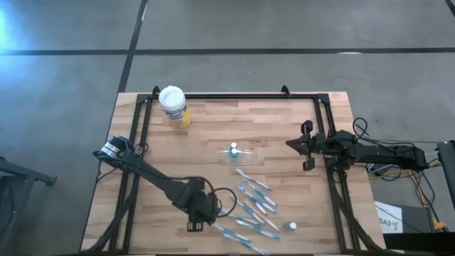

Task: Pick & Place toothbrushing station
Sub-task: Put the blue mouthwash bottle into the middle compartment of the transparent organizer

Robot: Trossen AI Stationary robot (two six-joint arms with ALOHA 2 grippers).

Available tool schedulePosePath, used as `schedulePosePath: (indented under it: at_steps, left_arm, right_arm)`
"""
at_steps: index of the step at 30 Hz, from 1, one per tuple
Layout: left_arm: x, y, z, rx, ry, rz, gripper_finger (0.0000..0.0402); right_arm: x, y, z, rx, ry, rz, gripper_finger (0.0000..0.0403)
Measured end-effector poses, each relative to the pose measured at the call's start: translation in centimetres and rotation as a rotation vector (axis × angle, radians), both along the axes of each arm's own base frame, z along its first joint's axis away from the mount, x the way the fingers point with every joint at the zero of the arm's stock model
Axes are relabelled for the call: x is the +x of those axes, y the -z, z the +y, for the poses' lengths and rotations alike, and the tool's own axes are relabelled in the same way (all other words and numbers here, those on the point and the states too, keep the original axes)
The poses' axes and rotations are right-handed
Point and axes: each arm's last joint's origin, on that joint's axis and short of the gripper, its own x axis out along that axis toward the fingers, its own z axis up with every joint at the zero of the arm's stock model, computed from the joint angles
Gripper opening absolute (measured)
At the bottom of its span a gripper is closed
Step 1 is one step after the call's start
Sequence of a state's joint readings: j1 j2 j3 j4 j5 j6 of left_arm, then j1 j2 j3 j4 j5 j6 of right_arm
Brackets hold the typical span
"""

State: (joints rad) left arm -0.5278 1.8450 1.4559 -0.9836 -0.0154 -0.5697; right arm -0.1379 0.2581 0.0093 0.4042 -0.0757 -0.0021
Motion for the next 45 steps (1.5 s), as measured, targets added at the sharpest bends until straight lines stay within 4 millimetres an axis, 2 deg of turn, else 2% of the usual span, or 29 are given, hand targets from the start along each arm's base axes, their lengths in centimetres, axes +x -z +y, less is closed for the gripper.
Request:
schedulePosePath:
  at_steps: [5, 13, 20, 25, 30, 33, 39, 45]
  left_arm:
    - [0.1, 0.0, 0.0, -0.002, 0.008, -0.006, 0.0174]
    - [0.1, -0.1, 0.0, -0.003, 0.012, -0.009, 0.01]
    - [-0.1, -0.4, 0.0, -0.005, 0.058, -0.017, 0.0098]
    - [-1.1, -3.0, 0.5, -0.029, 0.112, -0.089, 0.0098]
    - [-3.7, -6.8, 1.6, -0.065, 0.183, -0.24, 0.0098]
    - [-6.0, -7.7, 3.0, -0.083, 0.186, -0.319, 0.0098]
    - [-10.7, -7.1, 5.9, -0.208, 0.178, -0.593, 0.0098]
    - [-15.4, -4.6, 9.2, -0.235, 0.038, -0.734, 0.0098]
  right_arm:
    - [0.0, 0.0, 0.0, 0.003, 0.0, 0.0, 0.0008]
    - [0.0, 0.0, 0.0, 0.002, 0.0, 0.0, 0.0008]
    - [0.0, 0.0, 0.0, 0.002, 0.0, 0.0, 0.0008]
    - [0.0, 0.0, 0.0, 0.008, -0.001, 0.0, 0.0008]
    - [0.0, 0.0, 0.0, 0.008, -0.001, 0.002, 0.0008]
    - [0.0, 0.0, 0.0, 0.004, 0.0, 0.004, 0.0008]
    - [0.0, 0.0, 0.0, 0.0, 0.001, 0.004, 0.0008]
    - [0.0, 0.0, 0.0, 0.001, 0.0, 0.004, 0.0008]
